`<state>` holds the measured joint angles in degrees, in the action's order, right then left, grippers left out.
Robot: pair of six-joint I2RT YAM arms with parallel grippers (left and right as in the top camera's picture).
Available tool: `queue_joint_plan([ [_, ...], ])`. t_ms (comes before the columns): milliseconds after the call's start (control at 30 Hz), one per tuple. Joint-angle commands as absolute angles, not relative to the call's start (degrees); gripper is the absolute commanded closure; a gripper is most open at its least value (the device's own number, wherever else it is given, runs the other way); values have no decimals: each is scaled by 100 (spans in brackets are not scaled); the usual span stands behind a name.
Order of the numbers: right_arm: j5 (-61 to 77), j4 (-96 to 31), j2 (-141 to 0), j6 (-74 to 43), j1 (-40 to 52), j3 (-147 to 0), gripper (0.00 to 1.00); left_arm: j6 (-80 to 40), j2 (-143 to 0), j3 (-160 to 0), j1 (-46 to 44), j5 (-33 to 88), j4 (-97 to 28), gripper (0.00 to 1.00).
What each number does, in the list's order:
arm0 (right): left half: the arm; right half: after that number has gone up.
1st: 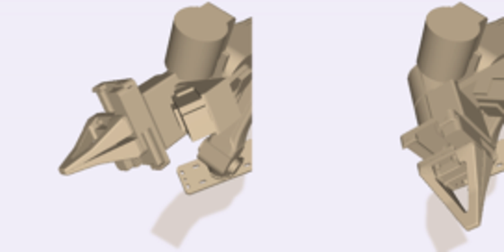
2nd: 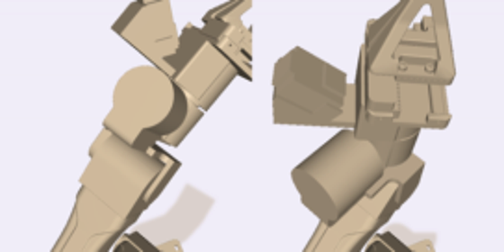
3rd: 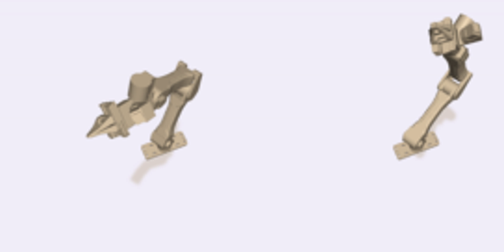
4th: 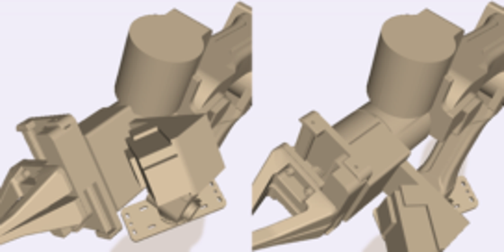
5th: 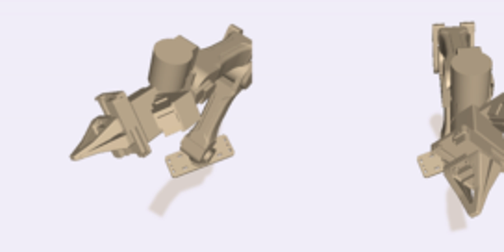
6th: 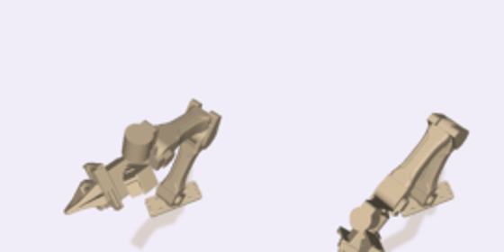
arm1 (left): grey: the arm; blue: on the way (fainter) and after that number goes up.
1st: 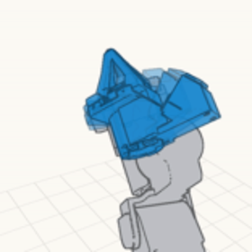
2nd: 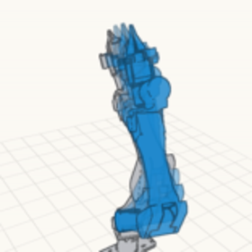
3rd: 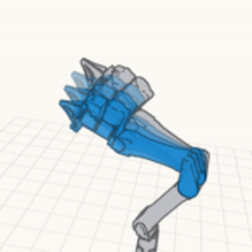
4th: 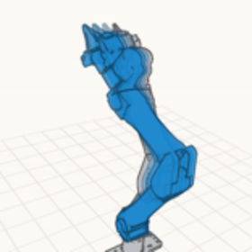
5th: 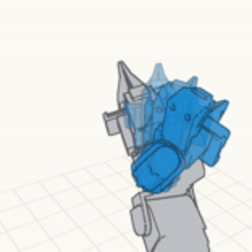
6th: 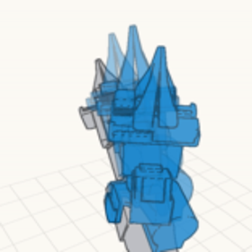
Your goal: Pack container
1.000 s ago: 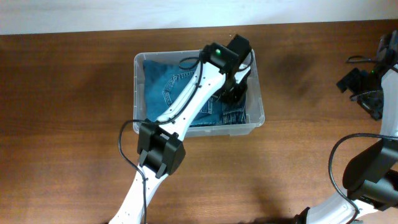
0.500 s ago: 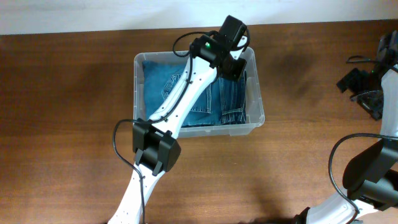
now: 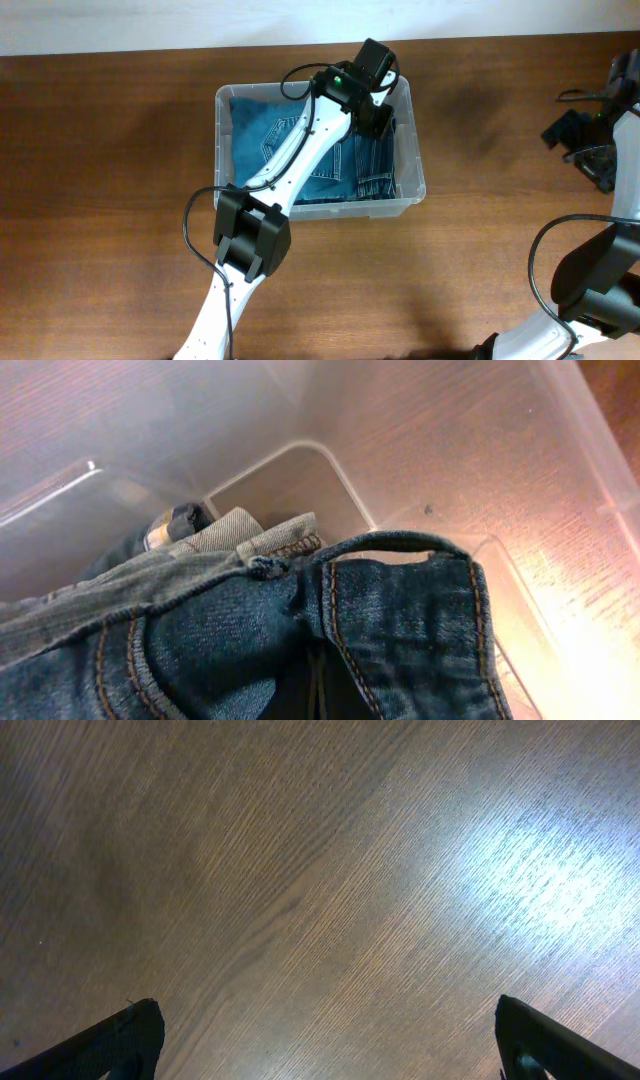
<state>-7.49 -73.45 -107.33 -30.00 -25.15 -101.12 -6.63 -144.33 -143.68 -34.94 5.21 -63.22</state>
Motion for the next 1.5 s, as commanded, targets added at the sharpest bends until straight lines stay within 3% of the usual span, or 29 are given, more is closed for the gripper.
queue_joint_plan([
  [0, -819, -7345, -10742, -3052, -2515, -10101, 2, -574, -14197, -14621, -3439, 414, -6569, 99],
  [200, -819, -7347, -10742, -3052, -2515, -10101, 2, -574, -13723, -14755, -3304, -733, -7017, 99],
  [467, -819, -7347, -10742, -3052, -2515, -10101, 2, -707, -13627, -14588, -3284, -687, -7677, 99],
  [800, -819, -7345, -10742, -3052, -2515, -10101, 2, -705, -13638, -13113, -3284, -259, -6543, 99],
  [900, -819, -7345, -10742, -3052, -2515, -10101, 2, -666, -13638, -12943, -3284, -279, -6403, 88],
  [1033, -819, -7347, -10742, -3052, -2515, -10101, 2, -593, -13452, -13131, -3284, -281, -6453, 85],
  [1167, -819, -7345, -10742, -3052, -2515, -10101, 2, -596, -13021, -13426, -3267, -327, -6672, 66],
  [1233, -819, -7347, -10742, -3052, -2515, -10101, 2, -596, -12689, -13544, -3242, -449, -6860, 62],
  [1333, -819, -7347, -10742, -3052, -2515, -10101, 2, -596, -12136, -13559, -3197, -753, -7102, 44],
  [1367, -819, -7347, -10742, -3052, -2515, -10101, 2, -596, -11751, -13559, -3144, -932, -7328, 19],
  [1400, -819, -7347, -10742, -3052, -2515, -10101, 2, -596, -11579, -13559, -3116, -1026, -7456, 7],
  [1467, -819, -7345, -10742, -3052, -2515, -10101, 2, -596, -11244, -13559, -3048, -1269, -7767, 1],
])
